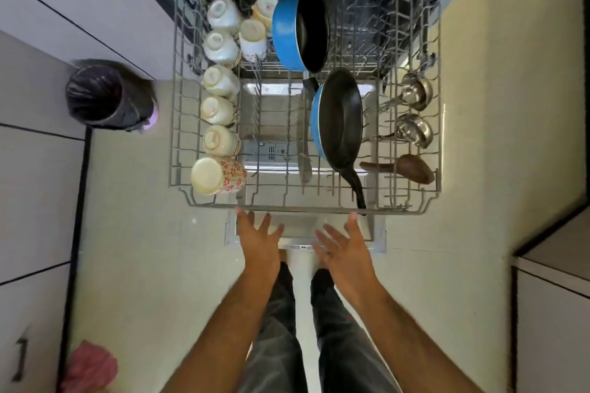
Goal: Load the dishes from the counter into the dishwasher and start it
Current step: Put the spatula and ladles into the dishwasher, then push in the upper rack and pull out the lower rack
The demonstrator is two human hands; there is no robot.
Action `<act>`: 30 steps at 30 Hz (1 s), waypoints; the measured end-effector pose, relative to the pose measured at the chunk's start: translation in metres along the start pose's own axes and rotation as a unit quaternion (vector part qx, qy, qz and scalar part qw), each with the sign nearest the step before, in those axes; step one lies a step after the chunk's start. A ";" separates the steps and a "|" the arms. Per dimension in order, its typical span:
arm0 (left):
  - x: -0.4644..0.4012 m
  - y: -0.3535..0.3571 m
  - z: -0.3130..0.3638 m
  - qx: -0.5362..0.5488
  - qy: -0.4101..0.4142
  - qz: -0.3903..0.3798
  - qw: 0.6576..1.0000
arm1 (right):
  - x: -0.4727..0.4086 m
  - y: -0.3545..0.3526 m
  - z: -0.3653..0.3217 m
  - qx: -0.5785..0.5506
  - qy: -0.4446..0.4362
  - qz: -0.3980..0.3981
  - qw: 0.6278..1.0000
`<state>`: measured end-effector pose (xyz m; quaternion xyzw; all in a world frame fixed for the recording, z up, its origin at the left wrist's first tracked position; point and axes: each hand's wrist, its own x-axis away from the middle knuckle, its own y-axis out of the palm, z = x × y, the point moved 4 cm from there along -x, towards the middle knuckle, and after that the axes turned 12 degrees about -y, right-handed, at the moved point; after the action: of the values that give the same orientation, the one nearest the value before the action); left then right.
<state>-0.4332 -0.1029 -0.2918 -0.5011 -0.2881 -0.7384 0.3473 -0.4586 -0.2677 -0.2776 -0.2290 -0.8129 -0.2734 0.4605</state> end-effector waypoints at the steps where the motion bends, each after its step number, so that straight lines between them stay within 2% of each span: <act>1: -0.007 0.006 0.005 0.031 -0.005 -0.005 1.000 | -0.009 0.009 -0.003 -0.032 -0.005 0.001 0.999; 5: -0.020 0.031 0.010 0.103 -0.020 0.018 0.994 | -0.036 0.035 -0.011 -0.111 -0.062 0.054 0.990; 7: -0.022 0.034 0.010 0.114 -0.013 0.018 0.993 | -0.039 0.042 -0.011 -0.137 -0.064 0.067 0.986; 12: -0.026 0.043 0.025 0.129 -0.017 -0.012 0.991 | -0.048 0.055 -0.019 -0.184 -0.031 0.036 0.982; 24: -0.060 0.156 0.107 0.076 -0.032 -0.124 0.989 | -0.115 0.134 -0.120 -0.133 -0.076 -0.015 0.988; 30: -0.068 0.211 0.156 -0.021 0.001 -0.138 0.990 | -0.145 0.181 -0.178 -0.086 -0.120 -0.053 0.988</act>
<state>-0.1628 -0.0922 -0.2876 -0.4631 -0.3386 -0.7855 0.2321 -0.1666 -0.2672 -0.2857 -0.2549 -0.8468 -0.3369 0.3233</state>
